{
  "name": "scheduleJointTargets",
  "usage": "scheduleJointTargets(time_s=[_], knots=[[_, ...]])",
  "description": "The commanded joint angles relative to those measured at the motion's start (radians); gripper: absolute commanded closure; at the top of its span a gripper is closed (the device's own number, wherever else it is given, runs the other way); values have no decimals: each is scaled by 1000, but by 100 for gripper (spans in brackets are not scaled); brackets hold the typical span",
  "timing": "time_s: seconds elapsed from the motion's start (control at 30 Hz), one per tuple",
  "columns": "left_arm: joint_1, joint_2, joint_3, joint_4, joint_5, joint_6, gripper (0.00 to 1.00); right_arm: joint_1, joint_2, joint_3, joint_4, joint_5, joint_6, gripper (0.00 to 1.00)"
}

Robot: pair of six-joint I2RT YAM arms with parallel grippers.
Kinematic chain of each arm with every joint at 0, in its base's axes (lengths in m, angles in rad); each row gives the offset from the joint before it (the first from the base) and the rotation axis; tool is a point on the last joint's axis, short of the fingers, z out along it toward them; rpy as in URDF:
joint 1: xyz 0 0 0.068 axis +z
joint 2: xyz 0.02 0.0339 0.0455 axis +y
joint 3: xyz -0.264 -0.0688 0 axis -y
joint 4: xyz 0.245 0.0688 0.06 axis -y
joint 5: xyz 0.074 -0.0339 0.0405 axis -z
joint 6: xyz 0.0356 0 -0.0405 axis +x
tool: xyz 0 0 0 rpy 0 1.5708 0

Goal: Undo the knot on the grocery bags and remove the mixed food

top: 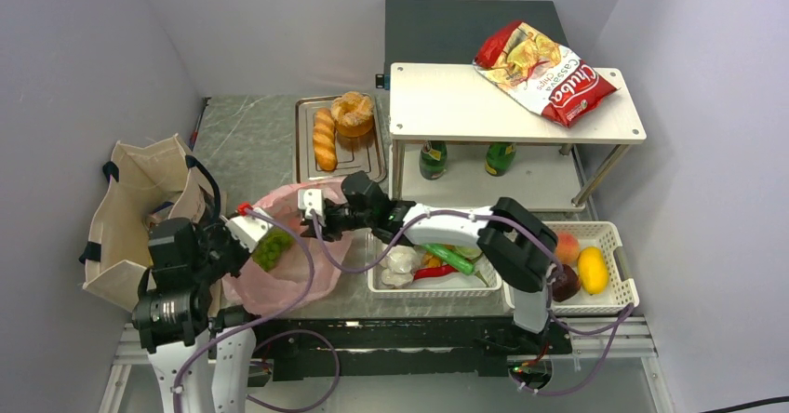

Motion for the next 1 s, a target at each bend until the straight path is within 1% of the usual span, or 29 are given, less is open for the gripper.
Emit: scheduleJointTargets(time_s=[0.0,0.03,0.07,0.2,0.27,0.4,0.5,0.67,0.87,0.9,0.97], knots=[[6,-35,12,176,-122,-270,57,21,77,51,168,35,-84,68],[6,-32,12,180,-133,-299,49,27,96,65,170,35,-90,66],[5,-26,10,185,-147,-326,45,31,115,81,173,36,-97,65],[7,36,19,197,-190,-394,36,54,199,148,166,47,-119,59],[7,67,32,191,-180,-404,31,62,242,191,155,58,-119,54],[6,93,41,202,-161,-411,29,71,319,277,95,68,-133,40],[6,100,47,205,-145,-403,27,74,370,334,43,74,-149,36],[7,108,39,200,-164,-401,27,78,450,413,-57,68,-180,34],[8,115,45,181,-187,-388,24,79,517,505,-234,63,-224,34],[7,115,44,180,-192,-385,23,80,525,520,-263,65,-232,36],[7,120,37,181,-206,-374,23,82,540,556,-320,69,-245,44]])
